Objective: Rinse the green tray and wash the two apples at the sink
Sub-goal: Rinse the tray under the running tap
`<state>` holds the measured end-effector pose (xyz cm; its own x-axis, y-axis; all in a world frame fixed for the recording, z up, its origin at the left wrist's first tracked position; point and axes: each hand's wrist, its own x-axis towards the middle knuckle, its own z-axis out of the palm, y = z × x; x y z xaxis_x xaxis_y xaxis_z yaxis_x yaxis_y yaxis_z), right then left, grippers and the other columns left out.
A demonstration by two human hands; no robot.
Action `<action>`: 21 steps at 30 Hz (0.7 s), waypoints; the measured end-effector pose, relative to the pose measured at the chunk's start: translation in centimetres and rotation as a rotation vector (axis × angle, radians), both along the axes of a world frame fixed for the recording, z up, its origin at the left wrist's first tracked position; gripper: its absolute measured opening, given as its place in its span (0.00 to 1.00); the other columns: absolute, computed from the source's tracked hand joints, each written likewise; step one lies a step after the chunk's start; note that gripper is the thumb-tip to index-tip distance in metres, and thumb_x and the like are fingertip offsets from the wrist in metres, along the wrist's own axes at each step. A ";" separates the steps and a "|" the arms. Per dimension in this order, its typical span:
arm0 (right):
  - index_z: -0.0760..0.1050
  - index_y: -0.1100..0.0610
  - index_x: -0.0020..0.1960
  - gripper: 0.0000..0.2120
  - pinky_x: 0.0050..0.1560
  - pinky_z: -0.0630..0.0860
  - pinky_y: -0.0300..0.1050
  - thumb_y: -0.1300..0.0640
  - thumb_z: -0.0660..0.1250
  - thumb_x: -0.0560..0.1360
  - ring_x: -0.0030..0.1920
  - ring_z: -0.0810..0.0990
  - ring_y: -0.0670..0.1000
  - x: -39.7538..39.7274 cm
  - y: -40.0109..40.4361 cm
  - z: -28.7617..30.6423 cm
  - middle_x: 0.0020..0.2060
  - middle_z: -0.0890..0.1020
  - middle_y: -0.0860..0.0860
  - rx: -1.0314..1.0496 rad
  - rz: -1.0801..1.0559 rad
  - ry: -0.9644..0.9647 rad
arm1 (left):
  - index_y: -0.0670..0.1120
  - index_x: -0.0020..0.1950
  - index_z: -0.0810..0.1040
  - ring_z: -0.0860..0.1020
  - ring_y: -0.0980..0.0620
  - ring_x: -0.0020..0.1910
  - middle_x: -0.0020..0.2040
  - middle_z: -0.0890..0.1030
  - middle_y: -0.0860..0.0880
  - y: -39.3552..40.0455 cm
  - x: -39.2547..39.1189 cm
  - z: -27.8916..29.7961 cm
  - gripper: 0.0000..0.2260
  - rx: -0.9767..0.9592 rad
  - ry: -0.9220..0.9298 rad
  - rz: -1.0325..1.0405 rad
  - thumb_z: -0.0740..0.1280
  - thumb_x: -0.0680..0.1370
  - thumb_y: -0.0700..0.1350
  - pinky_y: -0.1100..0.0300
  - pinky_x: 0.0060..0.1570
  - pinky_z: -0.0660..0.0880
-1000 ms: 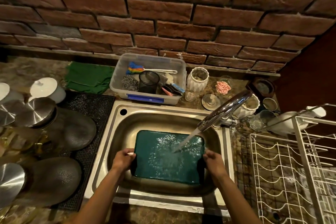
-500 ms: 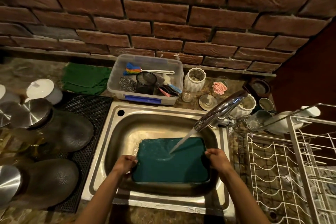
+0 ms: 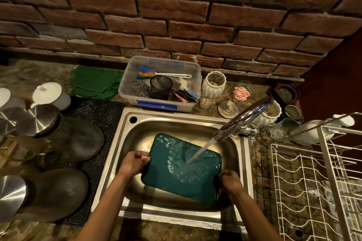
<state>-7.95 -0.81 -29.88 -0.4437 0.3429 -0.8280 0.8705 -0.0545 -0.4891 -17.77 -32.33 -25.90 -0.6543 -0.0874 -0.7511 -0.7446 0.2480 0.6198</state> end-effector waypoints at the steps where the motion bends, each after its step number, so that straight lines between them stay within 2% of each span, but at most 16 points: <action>1: 0.82 0.66 0.48 0.14 0.36 0.81 0.47 0.74 0.58 0.78 0.38 0.83 0.57 -0.1 -0.1 0.1 0.42 0.84 0.63 -0.015 -0.030 0.028 | 0.43 0.49 0.80 0.78 0.52 0.37 0.40 0.81 0.45 -0.1 0.0 -0.5 0.06 -0.012 0.009 0.007 0.66 0.79 0.34 0.60 0.35 0.76; 3: 0.80 0.68 0.53 0.14 0.53 0.81 0.56 0.73 0.56 0.79 0.49 0.82 0.61 -0.3 -0.1 0.7 0.50 0.83 0.65 -0.042 -0.061 0.090 | 0.41 0.49 0.81 0.78 0.48 0.37 0.41 0.81 0.42 -0.3 0.2 -2.0 0.07 -0.055 0.013 0.025 0.65 0.78 0.32 0.56 0.41 0.78; 5: 0.80 0.66 0.54 0.14 0.61 0.77 0.59 0.72 0.56 0.80 0.53 0.81 0.60 -0.8 0.1 1.5 0.51 0.84 0.63 -0.040 -0.064 0.137 | 0.40 0.54 0.81 0.78 0.46 0.43 0.47 0.83 0.36 -0.5 0.6 -3.6 0.08 -0.111 -0.007 0.058 0.65 0.78 0.32 0.46 0.54 0.80; 7: 0.81 0.60 0.51 0.16 0.57 0.80 0.55 0.71 0.56 0.81 0.49 0.82 0.56 -1.2 0.1 2.4 0.48 0.85 0.59 -0.024 -0.073 0.172 | 0.38 0.57 0.81 0.79 0.44 0.47 0.51 0.83 0.33 -0.3 1.1 -4.9 0.10 -0.136 -0.034 0.091 0.65 0.78 0.32 0.39 0.60 0.77; 10: 0.81 0.53 0.52 0.16 0.46 0.82 0.47 0.66 0.57 0.82 0.47 0.84 0.52 -1.6 0.3 3.5 0.46 0.86 0.53 -0.031 -0.085 0.224 | 0.37 0.59 0.81 0.81 0.35 0.54 0.53 0.83 0.31 0.5 2.1 -6.5 0.11 -0.149 -0.069 0.102 0.65 0.78 0.32 0.39 0.62 0.76; 12: 0.81 0.56 0.57 0.14 0.51 0.82 0.52 0.65 0.58 0.82 0.52 0.84 0.55 -1.7 0.5 3.8 0.50 0.86 0.55 -0.025 -0.076 0.246 | 0.36 0.59 0.81 0.81 0.40 0.49 0.49 0.82 0.31 1.0 2.7 -6.8 0.11 -0.132 -0.104 0.091 0.64 0.78 0.32 0.42 0.61 0.77; 14: 0.80 0.60 0.61 0.13 0.60 0.79 0.59 0.65 0.59 0.82 0.56 0.82 0.59 -1.8 0.9 3.8 0.54 0.85 0.59 -0.016 -0.058 0.256 | 0.36 0.57 0.80 0.77 0.45 0.44 0.44 0.80 0.37 1.4 3.2 -6.5 0.10 -0.108 -0.128 0.066 0.63 0.79 0.32 0.47 0.52 0.78; 15: 0.80 0.60 0.62 0.13 0.61 0.79 0.60 0.64 0.59 0.82 0.57 0.82 0.60 -1.8 1.1 3.8 0.54 0.85 0.59 -0.018 -0.048 0.253 | 0.37 0.56 0.80 0.76 0.45 0.41 0.42 0.78 0.39 1.5 3.3 -6.2 0.09 -0.090 -0.138 0.054 0.63 0.79 0.32 0.51 0.47 0.76; 16: 0.80 0.59 0.61 0.13 0.60 0.80 0.59 0.64 0.59 0.82 0.56 0.82 0.59 -1.8 1.2 3.7 0.54 0.85 0.59 -0.024 -0.040 0.248 | 0.37 0.54 0.80 0.75 0.45 0.39 0.42 0.78 0.39 1.5 3.4 -5.9 0.09 -0.074 -0.144 0.038 0.62 0.79 0.31 0.54 0.43 0.74; 18: 0.81 0.57 0.57 0.12 0.57 0.81 0.57 0.63 0.59 0.82 0.54 0.83 0.57 -1.7 1.5 3.4 0.51 0.85 0.56 -0.022 -0.020 0.218 | 0.39 0.52 0.80 0.75 0.46 0.40 0.43 0.78 0.40 1.3 3.4 -5.2 0.09 -0.063 -0.140 0.001 0.61 0.80 0.31 0.56 0.42 0.71; 20: 0.81 0.59 0.55 0.11 0.56 0.82 0.57 0.64 0.59 0.82 0.50 0.84 0.57 -1.4 1.5 2.6 0.47 0.85 0.56 0.001 -0.006 0.170 | 0.38 0.54 0.81 0.76 0.47 0.42 0.41 0.79 0.41 0.9 3.3 -4.5 0.10 -0.078 -0.125 -0.029 0.62 0.80 0.31 0.58 0.44 0.71; 21: 0.81 0.60 0.55 0.11 0.55 0.82 0.58 0.64 0.60 0.82 0.49 0.84 0.57 -1.1 1.5 2.1 0.46 0.85 0.57 0.020 0.013 0.142 | 0.37 0.55 0.81 0.76 0.47 0.39 0.38 0.78 0.42 0.6 3.2 -4.1 0.10 -0.076 -0.113 -0.040 0.62 0.80 0.31 0.58 0.41 0.71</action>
